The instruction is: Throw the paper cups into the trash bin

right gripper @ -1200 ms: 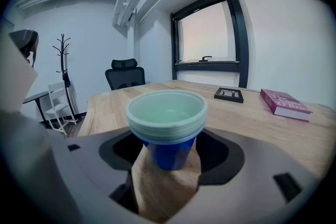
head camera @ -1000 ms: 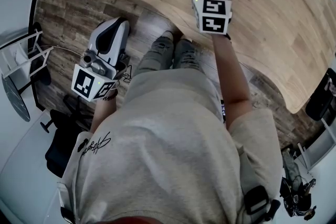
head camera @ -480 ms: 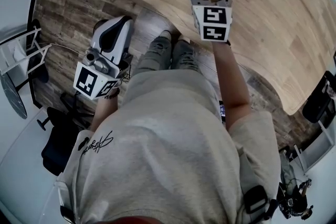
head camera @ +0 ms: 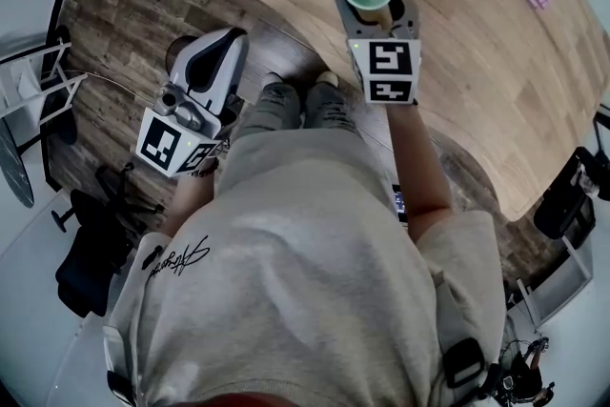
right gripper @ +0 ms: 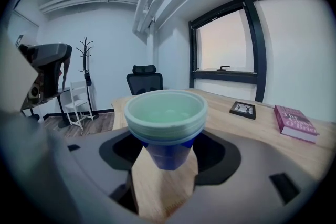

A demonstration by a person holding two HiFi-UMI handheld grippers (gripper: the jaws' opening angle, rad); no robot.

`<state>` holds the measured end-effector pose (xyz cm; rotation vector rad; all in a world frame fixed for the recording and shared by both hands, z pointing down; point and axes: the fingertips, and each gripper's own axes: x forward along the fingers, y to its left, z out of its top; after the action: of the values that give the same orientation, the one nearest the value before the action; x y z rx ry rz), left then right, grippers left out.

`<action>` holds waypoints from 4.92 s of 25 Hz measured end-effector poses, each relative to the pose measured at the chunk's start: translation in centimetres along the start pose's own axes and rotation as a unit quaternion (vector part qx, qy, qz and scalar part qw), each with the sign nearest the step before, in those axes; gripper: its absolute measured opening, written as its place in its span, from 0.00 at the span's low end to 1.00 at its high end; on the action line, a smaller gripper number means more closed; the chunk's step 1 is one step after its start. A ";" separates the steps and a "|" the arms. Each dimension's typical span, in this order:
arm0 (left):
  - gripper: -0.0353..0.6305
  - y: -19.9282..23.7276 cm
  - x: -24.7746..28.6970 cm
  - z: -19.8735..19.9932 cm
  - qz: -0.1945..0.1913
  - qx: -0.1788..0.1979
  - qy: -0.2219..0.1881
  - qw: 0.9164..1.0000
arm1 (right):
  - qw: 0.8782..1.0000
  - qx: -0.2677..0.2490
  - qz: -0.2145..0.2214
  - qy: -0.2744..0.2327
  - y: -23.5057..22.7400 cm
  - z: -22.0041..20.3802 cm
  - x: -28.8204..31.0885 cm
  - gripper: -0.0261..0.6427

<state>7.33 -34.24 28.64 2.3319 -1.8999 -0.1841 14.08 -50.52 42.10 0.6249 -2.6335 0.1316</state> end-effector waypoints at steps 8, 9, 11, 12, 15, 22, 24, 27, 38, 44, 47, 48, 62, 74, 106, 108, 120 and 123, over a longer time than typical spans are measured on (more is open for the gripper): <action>0.06 1.0 -2.4 1.2 0.028 0.006 -0.020 0.999 | 0.999 -0.026 0.042 -0.010 4.1 2.9 0.0 0.47; 0.06 1.1 -2.8 1.4 0.032 0.007 -0.023 0.999 | 0.998 -0.031 0.046 -0.011 4.7 3.2 0.0 0.47; 0.06 1.5 -3.7 1.6 0.040 0.009 -0.028 0.999 | 0.998 -0.038 0.055 -0.012 5.8 3.8 0.1 0.47; 0.06 1.8 -4.2 1.8 0.043 0.010 -0.030 0.999 | 0.997 -0.042 0.059 -0.013 6.5 4.1 0.1 0.47; 0.06 2.5 -6.0 2.2 0.054 0.012 -0.037 0.998 | 0.996 -0.056 0.071 -0.015 8.5 5.0 0.2 0.47; 0.06 4.9 -11.4 3.1 0.086 0.016 -0.048 0.995 | 0.991 -0.085 0.102 -0.025 14.4 7.2 1.1 0.47; 0.06 5.7 -13.3 3.4 0.095 0.018 -0.049 0.994 | 0.990 -0.090 0.109 -0.027 16.3 7.8 1.5 0.47; 0.06 6.9 -16.2 3.8 0.108 0.023 -0.049 0.993 | 0.988 -0.094 0.120 -0.031 19.2 8.5 2.2 0.47; 0.06 10.6 -26.9 4.9 0.164 0.032 -0.050 0.985 | 0.978 -0.109 0.170 -0.041 30.7 10.4 4.3 0.47; 0.06 12.5 -32.1 5.6 0.196 0.039 -0.062 0.978 | 0.971 -0.123 0.197 -0.053 36.6 11.7 5.1 0.47; 0.06 13.2 -34.3 6.0 0.206 0.043 -0.067 0.975 | 0.968 -0.128 0.209 -0.055 39.2 12.2 5.4 0.47; 0.06 13.5 -35.0 6.1 0.210 0.044 -0.069 0.974 | 0.967 -0.131 0.213 -0.056 40.1 12.3 5.5 0.47; 0.06 17.1 -44.2 6.1 0.247 0.046 -0.067 0.966 | 0.952 -0.137 0.269 -0.057 51.9 12.7 7.0 0.47; 0.06 18.0 -48.1 4.5 0.297 0.029 -0.067 0.952 | 0.926 -0.153 0.340 -0.058 57.9 13.0 7.1 0.47; 0.06 20.3 -50.5 -3.5 0.428 -0.045 -0.062 0.901 | 0.860 -0.191 0.474 0.007 64.0 5.8 12.0 0.47; 0.06 20.3 -50.8 -4.4 0.433 -0.053 -0.061 0.898 | 0.857 -0.193 0.477 0.013 64.3 4.9 12.3 0.47; 0.06 20.5 -50.4 -9.5 0.438 -0.089 -0.058 0.893 | 0.848 -0.201 0.489 0.052 65.0 -1.3 14.7 0.47; 0.06 20.8 -50.1 -10.4 0.438 -0.093 -0.059 0.892 | 0.847 -0.206 0.487 0.058 64.9 -2.6 15.5 0.47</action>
<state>-20.96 10.90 43.25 1.1811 -2.6264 -0.3806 -26.54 1.62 51.49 -0.8636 -2.4669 -0.1021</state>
